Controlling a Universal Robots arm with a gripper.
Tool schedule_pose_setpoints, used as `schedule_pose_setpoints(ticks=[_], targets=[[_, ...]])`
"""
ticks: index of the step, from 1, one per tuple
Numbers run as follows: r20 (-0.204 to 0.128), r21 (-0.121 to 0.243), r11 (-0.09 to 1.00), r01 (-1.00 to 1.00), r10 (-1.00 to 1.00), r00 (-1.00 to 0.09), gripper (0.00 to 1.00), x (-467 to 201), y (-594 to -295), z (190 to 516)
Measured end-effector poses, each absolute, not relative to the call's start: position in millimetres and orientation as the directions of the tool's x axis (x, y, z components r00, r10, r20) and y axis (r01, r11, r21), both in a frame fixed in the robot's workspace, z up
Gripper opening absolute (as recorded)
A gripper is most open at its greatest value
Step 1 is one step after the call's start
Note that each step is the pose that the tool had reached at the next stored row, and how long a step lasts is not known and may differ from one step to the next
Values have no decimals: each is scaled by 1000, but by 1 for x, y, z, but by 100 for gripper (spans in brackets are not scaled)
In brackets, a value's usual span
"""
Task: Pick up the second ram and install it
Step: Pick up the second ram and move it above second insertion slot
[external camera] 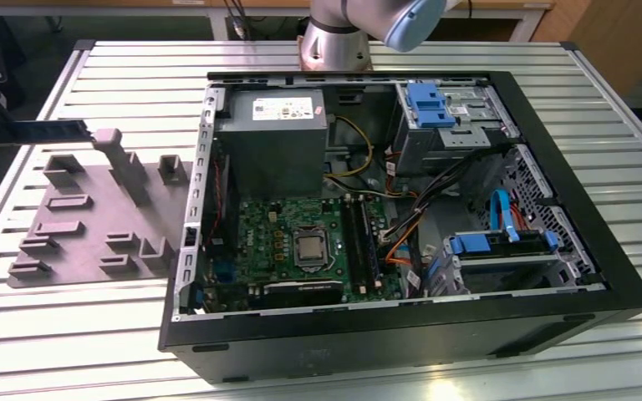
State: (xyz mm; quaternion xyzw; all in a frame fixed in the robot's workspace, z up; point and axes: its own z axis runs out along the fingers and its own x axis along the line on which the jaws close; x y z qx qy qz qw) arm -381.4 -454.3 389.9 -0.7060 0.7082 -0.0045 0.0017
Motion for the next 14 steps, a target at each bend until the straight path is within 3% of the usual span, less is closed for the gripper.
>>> schedule_pose_setpoints(ticks=[14], targets=[[4,-9,3,-1000,-1000,-3,14,-371,-454,390]])
